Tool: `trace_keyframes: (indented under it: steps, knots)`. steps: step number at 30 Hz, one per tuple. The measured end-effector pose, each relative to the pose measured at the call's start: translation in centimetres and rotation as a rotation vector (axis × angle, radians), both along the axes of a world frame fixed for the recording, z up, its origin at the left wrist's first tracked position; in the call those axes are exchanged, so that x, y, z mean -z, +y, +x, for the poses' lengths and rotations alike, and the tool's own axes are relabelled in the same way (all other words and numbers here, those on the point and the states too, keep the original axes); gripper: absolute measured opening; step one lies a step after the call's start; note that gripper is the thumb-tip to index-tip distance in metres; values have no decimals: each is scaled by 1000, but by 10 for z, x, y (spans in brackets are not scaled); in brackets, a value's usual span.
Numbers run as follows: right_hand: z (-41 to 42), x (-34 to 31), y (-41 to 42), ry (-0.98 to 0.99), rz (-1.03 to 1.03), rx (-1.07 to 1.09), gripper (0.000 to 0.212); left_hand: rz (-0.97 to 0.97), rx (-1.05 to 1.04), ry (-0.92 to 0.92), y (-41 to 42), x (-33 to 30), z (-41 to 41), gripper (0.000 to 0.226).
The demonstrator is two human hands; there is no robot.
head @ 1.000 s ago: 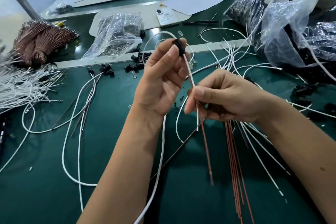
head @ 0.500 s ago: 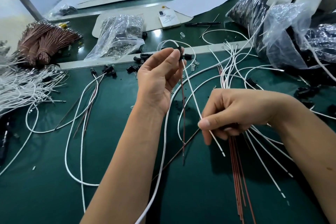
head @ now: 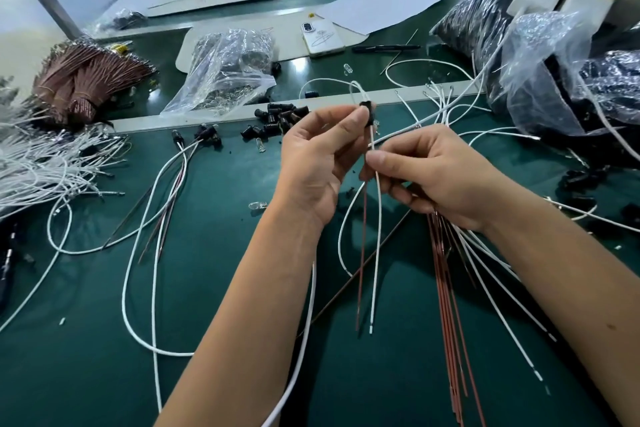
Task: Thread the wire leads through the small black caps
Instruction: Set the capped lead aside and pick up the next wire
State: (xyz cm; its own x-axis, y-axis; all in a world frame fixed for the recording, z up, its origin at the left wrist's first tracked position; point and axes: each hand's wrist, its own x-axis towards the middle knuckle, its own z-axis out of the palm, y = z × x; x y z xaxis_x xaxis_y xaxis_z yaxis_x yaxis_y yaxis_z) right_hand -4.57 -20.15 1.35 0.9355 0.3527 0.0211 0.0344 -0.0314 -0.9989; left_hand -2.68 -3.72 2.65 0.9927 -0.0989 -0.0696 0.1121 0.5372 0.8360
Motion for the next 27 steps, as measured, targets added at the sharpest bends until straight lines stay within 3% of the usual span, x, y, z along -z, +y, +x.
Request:
trace_keyframes:
  steps: [2, 5, 17, 19, 23, 27]
  knots:
    - [-2, -1, 2, -2, -69, -62, 21, -75, -28, 51, 0, 0, 1, 15]
    - [-4, -3, 4, -3, -145, -129, 30, -67, -73, 62, -1, 0, 2, 12]
    - [-7, -9, -10, 88, -319, -392, 19, -71, -84, -74, -1, 0, -1, 14]
    - [-7, -8, -8, 35, -301, -296, 18, -32, -71, -109, -1, 0, -2, 13]
    - [2, -5, -4, -98, -6, 105, 20, 148, -37, -261, -1, 0, -3, 19]
    - [3, -1, -4, -126, 40, 146, 19, 169, -39, -280, -3, 0, -5, 21]
